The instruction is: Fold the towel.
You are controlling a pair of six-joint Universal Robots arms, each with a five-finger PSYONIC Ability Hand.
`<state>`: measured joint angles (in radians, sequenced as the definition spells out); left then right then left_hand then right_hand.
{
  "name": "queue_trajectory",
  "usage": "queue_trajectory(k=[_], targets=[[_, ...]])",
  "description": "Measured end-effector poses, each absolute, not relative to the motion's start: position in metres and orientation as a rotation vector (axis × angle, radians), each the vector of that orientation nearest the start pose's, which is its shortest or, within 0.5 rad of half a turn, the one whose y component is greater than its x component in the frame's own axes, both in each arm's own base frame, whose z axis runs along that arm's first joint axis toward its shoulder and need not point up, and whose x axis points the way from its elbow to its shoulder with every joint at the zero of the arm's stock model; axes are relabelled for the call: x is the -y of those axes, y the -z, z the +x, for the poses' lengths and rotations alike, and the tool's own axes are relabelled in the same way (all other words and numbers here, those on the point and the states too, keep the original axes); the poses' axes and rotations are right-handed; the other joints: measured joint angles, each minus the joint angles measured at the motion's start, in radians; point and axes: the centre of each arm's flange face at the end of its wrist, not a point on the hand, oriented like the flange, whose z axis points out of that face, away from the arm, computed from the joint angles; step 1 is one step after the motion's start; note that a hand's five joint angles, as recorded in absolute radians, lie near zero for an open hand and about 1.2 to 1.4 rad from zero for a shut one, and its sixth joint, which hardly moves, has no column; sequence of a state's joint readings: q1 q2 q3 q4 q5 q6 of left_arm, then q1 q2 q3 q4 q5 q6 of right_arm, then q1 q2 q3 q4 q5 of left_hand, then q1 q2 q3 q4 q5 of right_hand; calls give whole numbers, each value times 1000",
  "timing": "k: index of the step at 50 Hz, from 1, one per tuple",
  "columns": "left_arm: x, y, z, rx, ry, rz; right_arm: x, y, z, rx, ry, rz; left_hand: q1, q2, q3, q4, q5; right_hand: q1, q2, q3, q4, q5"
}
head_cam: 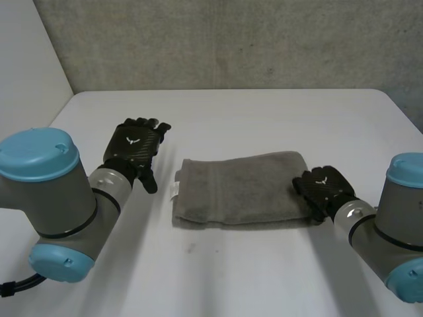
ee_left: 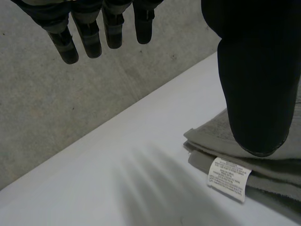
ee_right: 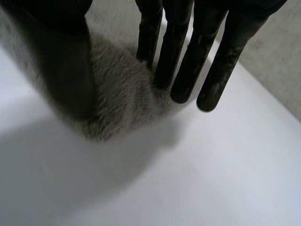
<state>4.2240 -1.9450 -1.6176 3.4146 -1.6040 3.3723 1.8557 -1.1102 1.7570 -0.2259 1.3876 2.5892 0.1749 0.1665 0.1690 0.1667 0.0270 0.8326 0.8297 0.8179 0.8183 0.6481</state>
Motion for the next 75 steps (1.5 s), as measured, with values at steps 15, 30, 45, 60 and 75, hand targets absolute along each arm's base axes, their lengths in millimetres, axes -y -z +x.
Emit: queue_trajectory(k=[15, 30, 45, 60, 75], targets=[[258, -196, -278, -2347, 2135, 824, 279, -162, 272, -2102, 1899, -1413, 0, 0, 0, 0, 0, 441, 458, 519, 521, 491], [264, -212, -268, -2301, 2178, 751, 161, -136, 411, -1307, 1769, -2177, 0, 0, 0, 0, 0, 455, 473, 519, 521, 491], [276, -224, -274, -2340, 2274, 650, 202, -200, 379, -1767, 1863, -1408, 0, 0, 0, 0, 0, -595, -583, -577, -562, -586], [245, -196, -339, -2658, 2292, 748, 270, -209, 292, -2056, 1638, -661, 0, 2, 2, 2, 0, -595, -583, -577, -562, -586], [238, -135, -335, -2867, 1964, 747, 281, -153, 303, -2170, 1392, -653, 2, 4, 3, 3, 0, -596, -583, -577, -562, -586]])
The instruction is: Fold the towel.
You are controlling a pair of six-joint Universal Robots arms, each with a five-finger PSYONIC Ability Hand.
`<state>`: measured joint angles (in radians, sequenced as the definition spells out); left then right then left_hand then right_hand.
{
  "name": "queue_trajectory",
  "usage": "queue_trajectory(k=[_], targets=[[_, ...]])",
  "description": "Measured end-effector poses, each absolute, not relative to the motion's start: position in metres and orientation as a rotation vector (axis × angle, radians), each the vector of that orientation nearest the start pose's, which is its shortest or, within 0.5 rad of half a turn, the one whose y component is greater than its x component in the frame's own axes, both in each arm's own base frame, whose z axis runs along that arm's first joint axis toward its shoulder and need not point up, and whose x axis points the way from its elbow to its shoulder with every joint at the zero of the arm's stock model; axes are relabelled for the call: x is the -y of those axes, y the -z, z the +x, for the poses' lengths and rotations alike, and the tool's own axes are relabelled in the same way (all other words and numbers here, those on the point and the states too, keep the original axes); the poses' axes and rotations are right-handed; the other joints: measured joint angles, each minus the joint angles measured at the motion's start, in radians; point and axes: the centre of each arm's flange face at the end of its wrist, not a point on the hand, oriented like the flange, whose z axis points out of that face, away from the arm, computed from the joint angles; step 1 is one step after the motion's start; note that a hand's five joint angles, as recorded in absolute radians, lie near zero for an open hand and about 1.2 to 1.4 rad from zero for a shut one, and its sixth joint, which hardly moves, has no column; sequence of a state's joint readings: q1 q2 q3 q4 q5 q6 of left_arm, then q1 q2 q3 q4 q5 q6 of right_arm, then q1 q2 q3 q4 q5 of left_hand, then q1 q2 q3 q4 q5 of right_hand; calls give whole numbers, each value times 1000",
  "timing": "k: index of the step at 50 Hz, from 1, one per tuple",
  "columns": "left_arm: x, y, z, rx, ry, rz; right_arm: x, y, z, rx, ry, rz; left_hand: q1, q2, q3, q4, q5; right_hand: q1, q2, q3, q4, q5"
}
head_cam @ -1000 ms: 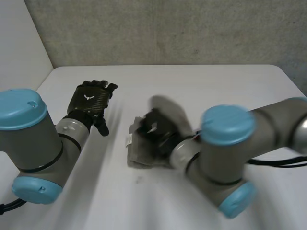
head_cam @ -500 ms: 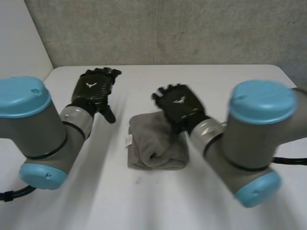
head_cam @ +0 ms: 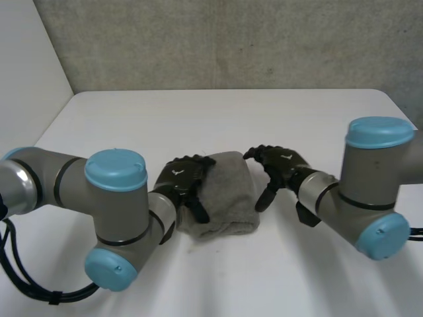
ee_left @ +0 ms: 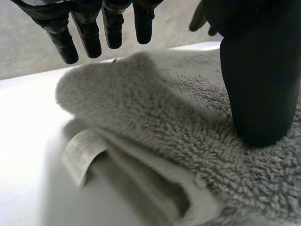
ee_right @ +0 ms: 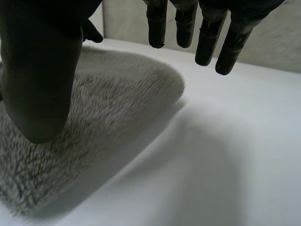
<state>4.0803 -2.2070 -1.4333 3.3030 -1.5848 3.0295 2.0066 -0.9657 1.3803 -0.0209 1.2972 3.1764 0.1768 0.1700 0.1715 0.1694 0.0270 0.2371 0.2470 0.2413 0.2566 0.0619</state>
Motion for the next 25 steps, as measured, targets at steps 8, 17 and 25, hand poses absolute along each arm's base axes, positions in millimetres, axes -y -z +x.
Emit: queue_trajectory(k=[8, 17, 25], targets=[[246, -133, -318, -2839, 1925, 663, 269, -136, 337, -2162, 1298, -749, 0, 0, 0, 0, -2, 0, 0, 0, 0, 0], [245, -130, -316, -2812, 1911, 707, 270, -126, 353, -2183, 1331, -770, -1, 0, 0, 0, -2, 0, 0, 0, 0, 0], [244, -123, -317, -2742, 1877, 822, 275, -126, 353, -2202, 1392, -790, -2, 0, -1, 0, -2, 0, 0, 0, 0, -4]])
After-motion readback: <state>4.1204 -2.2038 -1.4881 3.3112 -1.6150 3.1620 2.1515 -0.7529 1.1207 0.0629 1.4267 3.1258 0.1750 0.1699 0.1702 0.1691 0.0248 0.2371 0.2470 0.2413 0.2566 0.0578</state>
